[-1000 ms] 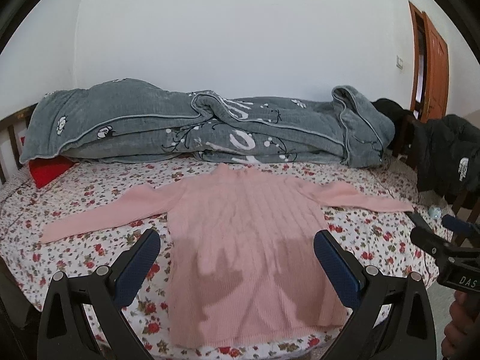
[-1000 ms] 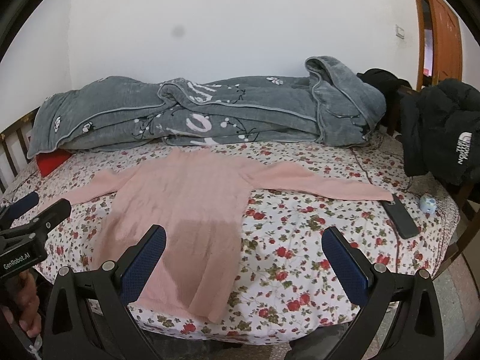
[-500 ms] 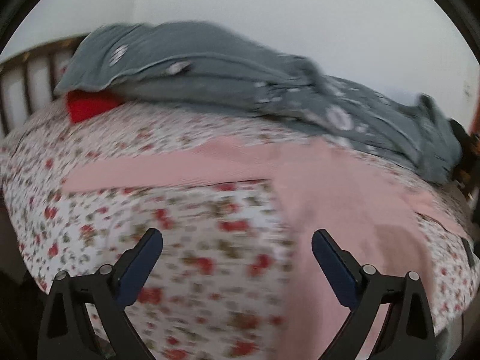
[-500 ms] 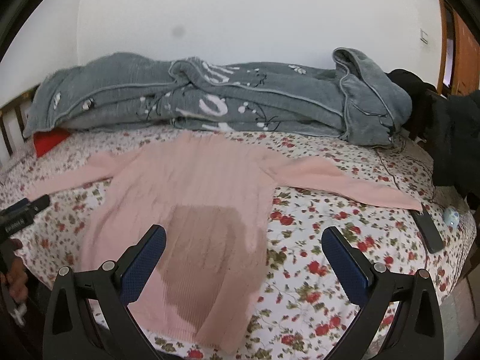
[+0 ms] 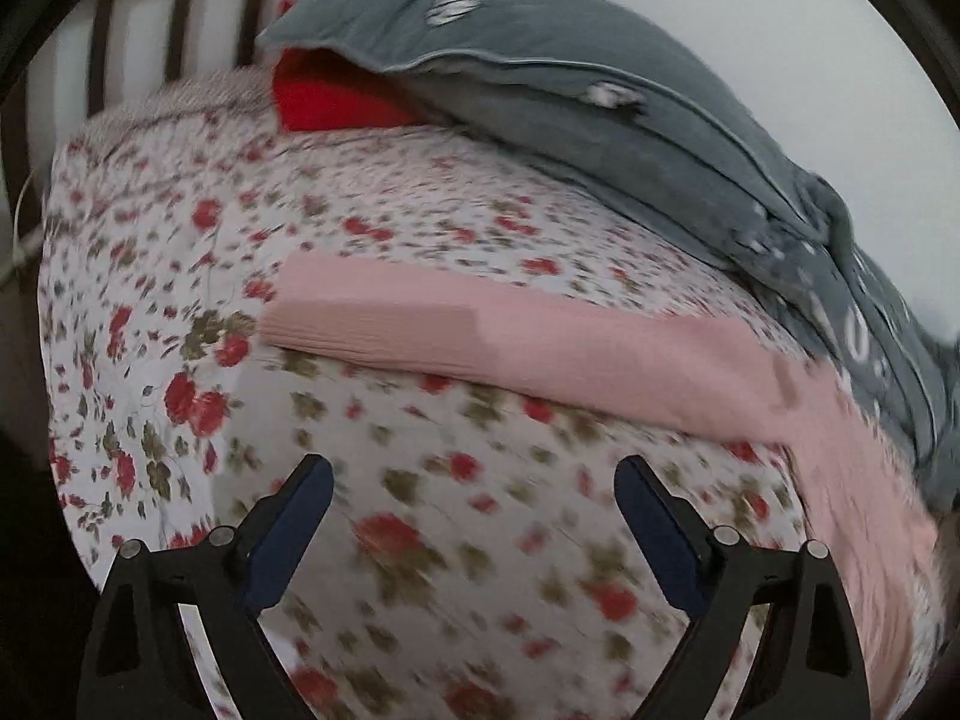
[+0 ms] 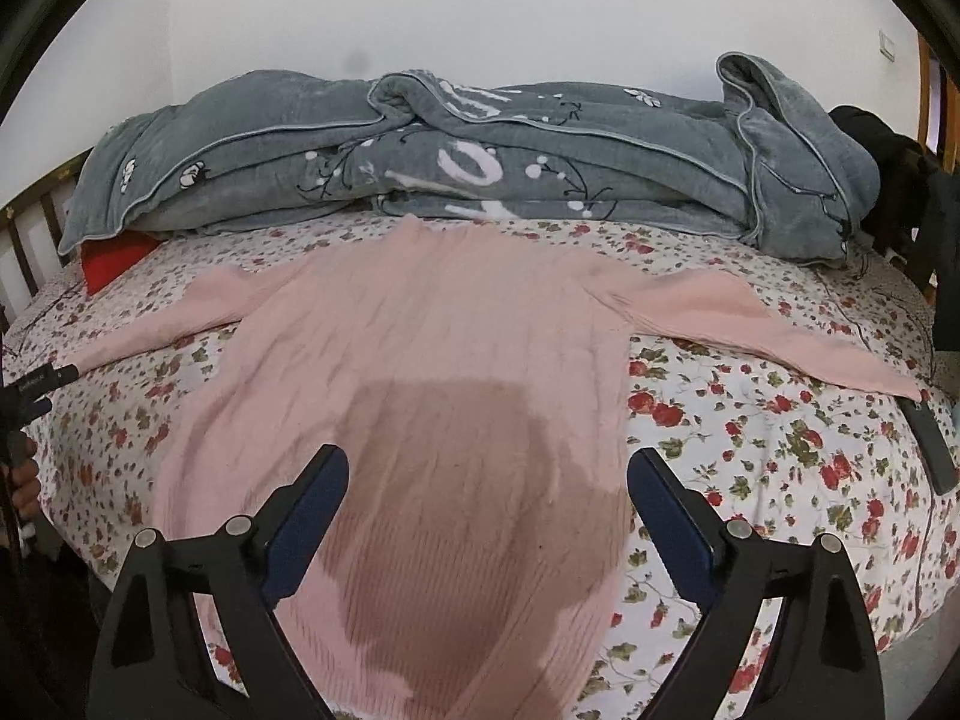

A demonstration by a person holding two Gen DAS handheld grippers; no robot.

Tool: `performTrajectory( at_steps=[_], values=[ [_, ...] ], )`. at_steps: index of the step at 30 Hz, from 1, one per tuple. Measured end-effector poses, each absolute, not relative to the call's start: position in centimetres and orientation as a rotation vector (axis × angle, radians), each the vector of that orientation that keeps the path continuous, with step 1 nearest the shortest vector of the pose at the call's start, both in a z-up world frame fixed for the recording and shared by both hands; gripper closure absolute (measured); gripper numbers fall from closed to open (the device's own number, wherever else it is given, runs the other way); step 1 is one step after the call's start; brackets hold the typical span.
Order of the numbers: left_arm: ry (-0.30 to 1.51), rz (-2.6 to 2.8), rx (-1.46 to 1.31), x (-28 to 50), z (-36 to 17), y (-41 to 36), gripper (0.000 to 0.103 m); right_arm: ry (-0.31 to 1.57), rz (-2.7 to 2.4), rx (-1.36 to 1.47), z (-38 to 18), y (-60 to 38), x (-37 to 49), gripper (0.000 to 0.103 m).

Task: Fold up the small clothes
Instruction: 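Grasp the sweater sleeve cuff with the left gripper and lift it, then fold the held sleeve across the sweater body with the left gripper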

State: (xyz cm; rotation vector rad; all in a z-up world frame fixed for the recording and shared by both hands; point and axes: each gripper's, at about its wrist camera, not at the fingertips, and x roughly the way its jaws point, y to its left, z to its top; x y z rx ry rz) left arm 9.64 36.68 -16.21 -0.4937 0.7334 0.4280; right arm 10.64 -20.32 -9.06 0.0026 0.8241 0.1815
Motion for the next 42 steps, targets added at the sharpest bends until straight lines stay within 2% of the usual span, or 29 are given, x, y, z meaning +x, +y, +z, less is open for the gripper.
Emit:
performTrajectory(
  at_steps=[8, 13, 16, 17, 19, 25, 31, 37, 42],
  values=[
    [0.680, 0.473, -0.648, 10.8, -18.1, 41.7, 0.027, 0.861, 0.150, 0.021, -10.2, -20.8, 12.3, 0.009],
    [0.661, 0.526, -0.734, 12.2, -18.8, 44.1, 0.044, 0.864, 0.141, 0.076, -10.3, -21.4, 13.9, 0.010],
    [0.662, 0.571, -0.760, 12.4, -18.8, 45.0, 0.073, 0.869, 0.142, 0.083, -10.3, -21.9, 14.5, 0.010],
    [0.667, 0.574, -0.749, 12.7, -18.5, 45.1, 0.088, 0.868, 0.138, 0.081, -10.3, -22.0, 14.7, 0.010],
    [0.672, 0.599, -0.718, 13.0, -17.7, 45.1, 0.097, 0.869, 0.128, 0.081, -10.3, -22.5, 15.0, 0.010],
    [0.619, 0.540, -0.532, 15.6, -11.5, 40.4, 0.097, 0.854, 0.134, 0.107, -9.4, -23.8, 15.6, 0.013],
    [0.564, 0.341, -0.377, 20.6, -4.9, 29.7, 0.097, 0.799, 0.157, 0.104, -7.7, -25.9, 16.7, 0.013],
    [0.566, 0.137, -0.276, 25.2, -2.4, 16.8, 0.097, 0.770, 0.139, 0.115, -6.7, -29.8, 19.3, 0.013],
    [0.615, 0.002, -0.227, 28.6, -3.3, 6.3, 0.097, 0.745, 0.118, 0.136, -6.8, -33.9, 21.0, 0.013]
  ],
)
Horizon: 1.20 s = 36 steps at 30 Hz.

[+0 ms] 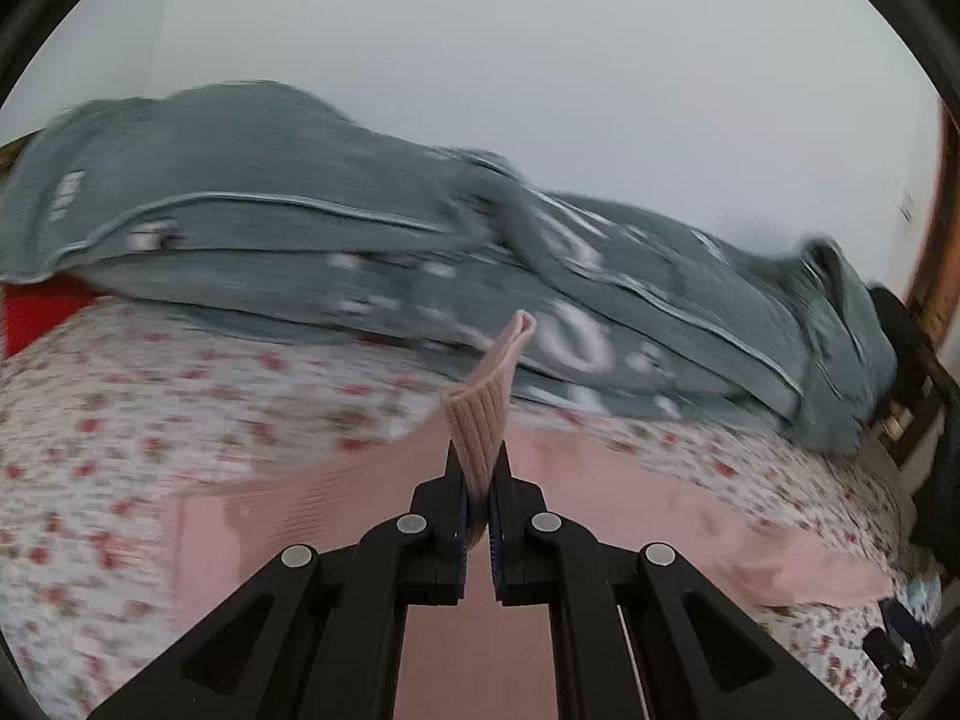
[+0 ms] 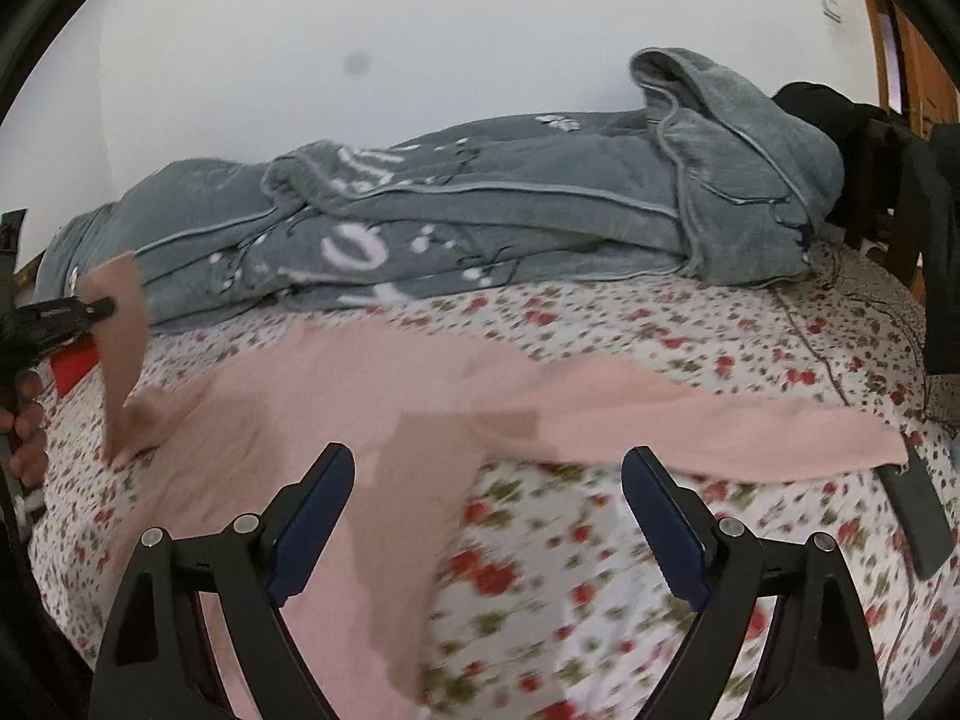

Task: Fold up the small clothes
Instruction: 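Fold the held sleeve across the sweater body with the left gripper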

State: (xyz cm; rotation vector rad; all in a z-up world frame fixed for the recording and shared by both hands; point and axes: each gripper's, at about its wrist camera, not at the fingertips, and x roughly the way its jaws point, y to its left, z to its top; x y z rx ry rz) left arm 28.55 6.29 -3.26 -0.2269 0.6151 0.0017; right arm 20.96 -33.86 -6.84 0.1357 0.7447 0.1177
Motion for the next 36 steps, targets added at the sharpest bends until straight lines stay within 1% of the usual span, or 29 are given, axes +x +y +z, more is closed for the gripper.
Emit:
performTrajectory(
  at_steps=[8, 11, 14, 16, 17, 18, 19, 20, 21, 23, 25, 28, 30, 31, 33, 35, 36],
  values=[
    [0.736, -0.171, -0.132, 32.1, -8.7, -9.0, 0.097, 0.788, 0.105, 0.178, -10.1, -39.1, 21.1, 0.013],
    [0.791, -0.197, -0.085, 32.9, -11.6, -13.2, 0.097, 0.799, 0.101, 0.194, -11.1, -40.1, 20.7, 0.013],
    [0.844, -0.209, -0.069, 33.1, -13.8, -15.0, 0.095, 0.819, 0.101, 0.212, -12.3, -40.6, 20.6, 0.013],
    [0.894, -0.237, -0.083, 33.4, -14.6, -15.1, 0.090, 0.836, 0.105, 0.217, -12.8, -40.5, 20.9, 0.013],
    [0.921, -0.251, -0.090, 33.6, -14.8, -15.0, 0.082, 0.843, 0.108, 0.217, -13.0, -40.4, 21.1, 0.013],
    [0.934, -0.260, -0.100, 33.6, -14.7, -14.6, 0.078, 0.848, 0.113, 0.215, -13.1, -40.2, 21.3, 0.013],
    [0.930, -0.265, -0.116, 33.3, -14.3, -13.7, 0.077, 0.851, 0.121, 0.209, -13.1, -39.7, 21.7, 0.013],
    [0.912, -0.266, -0.131, 33.0, -13.7, -12.5, 0.071, 0.852, 0.126, 0.199, -13.0, -39.2, 22.0, 0.013],
    [0.899, -0.263, -0.136, 32.9, -13.3, -11.5, 0.052, 0.852, 0.129, 0.191, -13.0, -38.8, 22.3, 0.013],
    [0.843, -0.228, -0.138, 32.1, -12.0, -8.5, 0.026, 0.844, 0.147, 0.173, -12.6, -37.2, 22.9, 0.013],
    [0.783, -0.184, -0.137, 31.4, -11.0, -5.1, 0.026, 0.829, 0.172, 0.155, -12.2, -35.2, 23.5, 0.013],
    [0.761, -0.088, -0.106, 30.8, -10.4, 0.4, 0.026, 0.814, 0.190, 0.116, -12.2, -32.5, 24.2, 0.015],
    [0.757, -0.027, -0.077, 30.5, -10.6, 4.0, 0.026, 0.819, 0.198, 0.086, -12.6, -30.4, 25.1, 0.025],
    [0.757, -0.017, -0.067, 30.4, -10.8, 5.2, 0.026, 0.823, 0.202, 0.081, -12.8, -29.8, 25.4, 0.027],
    [0.764, -0.004, -0.051, 30.2, -11.8, 7.9, 0.026, 0.836, 0.216, 0.070, -13.5, -28.5, 26.3, 0.038],
    [0.780, -0.007, -0.049, 30.5, -12.8, 9.4, 0.027, 0.851, 0.212, 0.056, -14.3, -27.3, 27.5, 0.042],
    [0.788, -0.011, -0.053, 30.7, -13.5, 10.0, 0.033, 0.861, 0.201, 0.047, -14.8, -26.8, 28.1, 0.044]
  ],
)
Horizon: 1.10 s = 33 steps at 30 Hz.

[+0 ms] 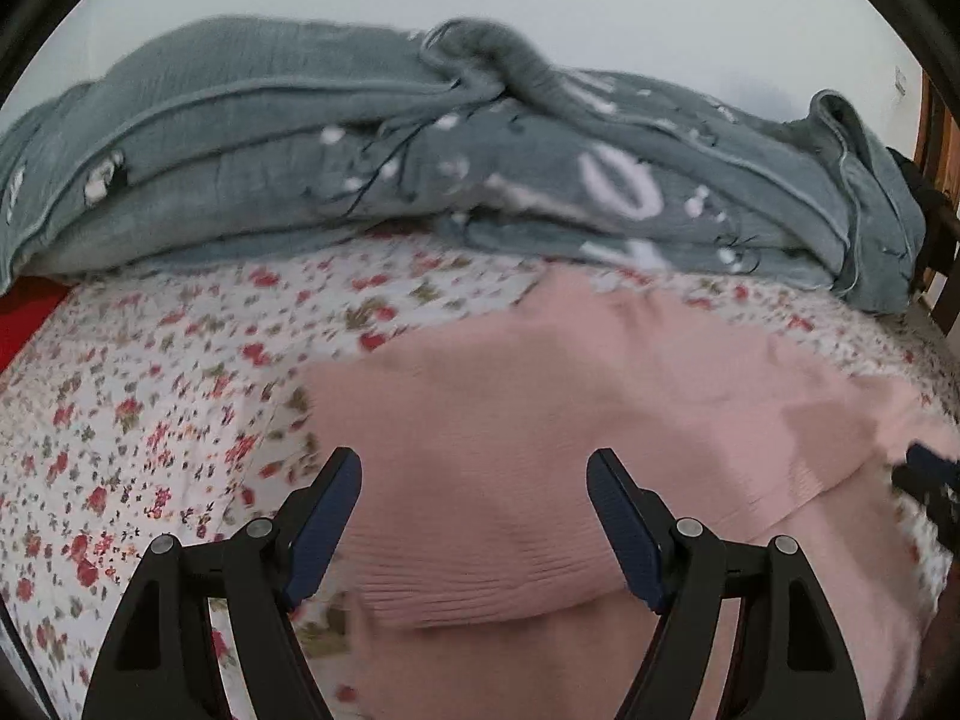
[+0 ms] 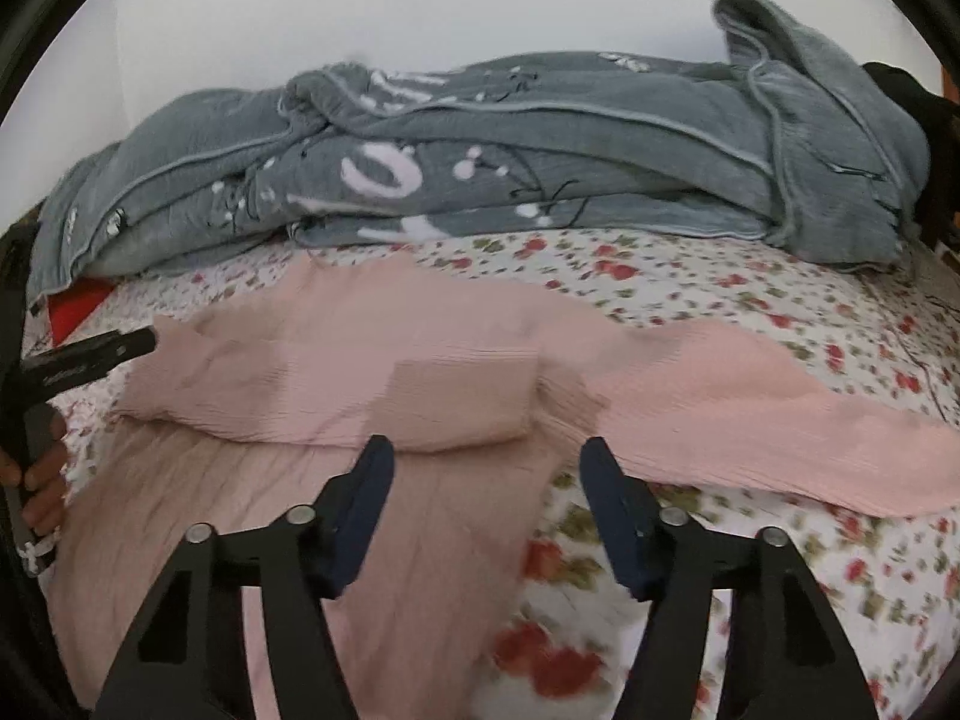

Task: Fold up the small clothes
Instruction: 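Fold the held sleeve across the sweater body with the left gripper, then grasp the other sleeve cuff with the right gripper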

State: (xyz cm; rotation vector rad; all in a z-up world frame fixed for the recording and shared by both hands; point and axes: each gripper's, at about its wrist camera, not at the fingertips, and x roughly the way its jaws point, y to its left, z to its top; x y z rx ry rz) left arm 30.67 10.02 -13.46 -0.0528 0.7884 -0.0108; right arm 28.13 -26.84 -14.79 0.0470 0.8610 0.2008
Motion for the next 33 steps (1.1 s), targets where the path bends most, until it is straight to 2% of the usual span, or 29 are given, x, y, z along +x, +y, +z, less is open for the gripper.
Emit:
performTrajectory(
  at_steps=[2, 7, 9, 10, 12, 15, 18, 20, 22, 23, 24, 26, 29, 33],
  values=[
    [0.817, -0.038, -0.069, 31.2, -15.0, 11.0, 0.051, 0.882, 0.177, 0.034, -15.6, -26.2, 29.3, 0.049],
    [0.822, -0.064, -0.045, 31.4, -17.1, 9.8, 0.052, 0.942, 0.144, -0.001, -17.5, -25.2, 31.8, 0.063],
    [0.811, -0.063, -0.039, 31.2, -17.2, 9.6, 0.044, 0.948, 0.107, -0.041, -18.4, -24.8, 32.5, 0.079],
    [0.811, -0.066, -0.040, 31.2, -17.3, 9.5, 0.041, 0.942, 0.097, -0.052, -18.6, -24.7, 32.6, 0.083],
    [0.812, -0.074, -0.045, 31.3, -17.3, 9.6, 0.033, 0.915, 0.084, -0.048, -18.3, -24.8, 32.3, 0.097],
    [0.796, -0.072, -0.057, 31.0, -17.1, 9.8, 0.027, 0.871, 0.055, 0.030, -17.8, -26.5, 31.6, 0.101],
    [0.786, -0.083, -0.082, 30.8, -17.0, 10.2, 0.022, 0.926, 0.065, 0.040, -18.5, -26.7, 32.2, 0.101],
    [0.785, -0.089, -0.096, 30.8, -16.9, 10.4, 0.021, 0.930, 0.072, 0.008, -18.2, -26.3, 32.1, 0.100],
    [0.781, -0.092, -0.101, 30.7, -16.8, 10.4, 0.019, 0.913, 0.097, -0.001, -17.4, -26.6, 31.3, 0.093],
    [0.779, -0.094, -0.102, 30.7, -16.7, 10.4, 0.018, 0.895, 0.099, -0.003, -16.8, -27.3, 30.6, 0.082],
    [0.779, -0.093, -0.101, 30.6, -16.7, 10.4, 0.017, 0.871, 0.092, -0.003, -16.2, -28.0, 29.8, 0.065],
    [0.781, -0.089, -0.093, 30.6, -16.7, 10.3, 0.017, 0.811, 0.052, 0.003, -15.0, -30.5, 28.0, 0.046],
    [0.782, -0.085, -0.083, 30.6, -16.8, 10.1, 0.017, 0.781, -0.035, 0.009, -14.0, -35.5, 25.7, 0.042],
    [0.789, -0.080, -0.078, 30.6, -16.9, 10.0, 0.016, 0.764, -0.215, 0.029, -13.7, -44.0, 22.8, 0.042]
  ],
)
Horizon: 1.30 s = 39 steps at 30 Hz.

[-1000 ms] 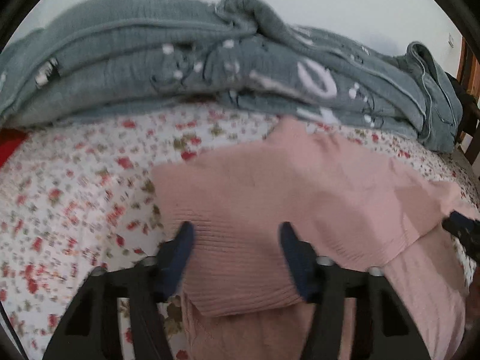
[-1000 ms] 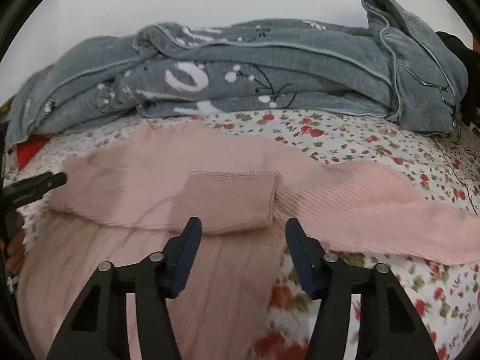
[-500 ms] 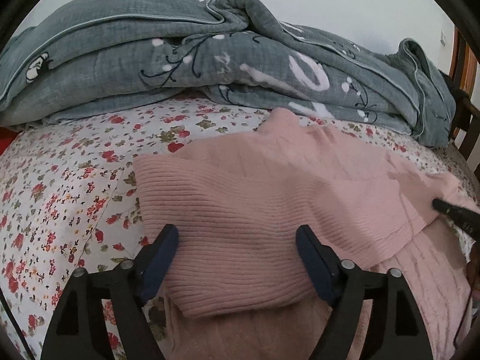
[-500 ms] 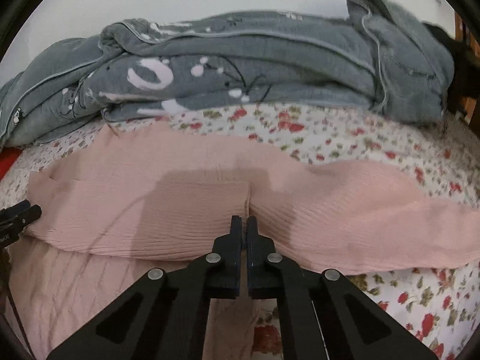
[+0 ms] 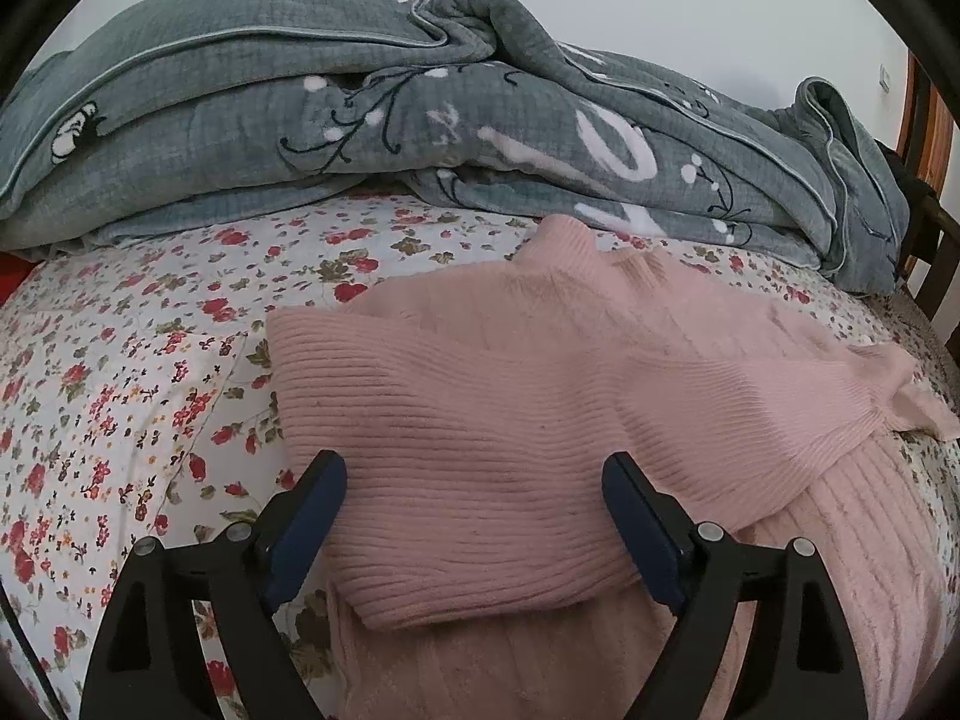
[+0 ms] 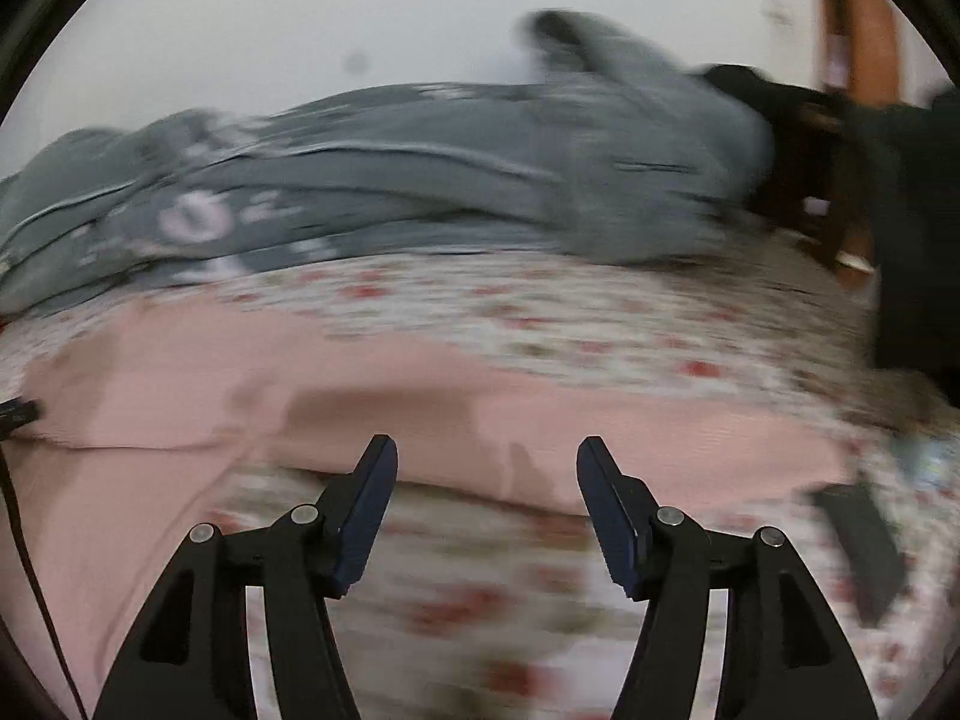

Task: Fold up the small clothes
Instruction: 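Grasp the other sleeve cuff with the right gripper, then fold the held sleeve across the sweater body with the right gripper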

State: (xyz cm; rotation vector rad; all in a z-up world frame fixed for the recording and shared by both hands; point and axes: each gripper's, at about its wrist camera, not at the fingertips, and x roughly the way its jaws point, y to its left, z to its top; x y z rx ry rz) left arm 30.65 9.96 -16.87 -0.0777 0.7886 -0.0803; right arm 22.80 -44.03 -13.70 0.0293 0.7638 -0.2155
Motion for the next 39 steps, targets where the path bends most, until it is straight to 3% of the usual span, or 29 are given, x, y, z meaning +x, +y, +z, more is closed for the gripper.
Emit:
performTrajectory(
  at_steps=[6, 19, 22, 28, 31, 39],
  values=[
    [0.798, -0.069, -0.056, 30.9, -17.0, 9.7, 0.016, 0.779, -0.293, 0.263, -15.7, -54.3, 19.4, 0.042],
    [0.808, -0.044, -0.025, 31.0, -17.3, 9.4, 0.014, 0.820, -0.203, 0.463, -18.9, -59.1, 23.1, 0.043],
    [0.814, -0.042, -0.019, 31.1, -17.4, 9.3, 0.014, 0.818, -0.196, 0.511, -19.0, -60.0, 23.9, 0.051],
    [0.818, -0.041, -0.010, 31.2, -17.5, 9.2, 0.014, 0.804, -0.206, 0.518, -19.0, -60.9, 24.7, 0.076],
    [0.817, -0.038, -0.005, 31.2, -17.5, 9.2, 0.014, 0.785, -0.209, 0.493, -18.4, -61.1, 25.2, 0.094],
    [0.808, -0.033, 0.007, 31.0, -17.3, 9.0, 0.013, 0.681, -0.220, 0.357, -13.4, -58.2, 25.2, 0.097]
  ],
)
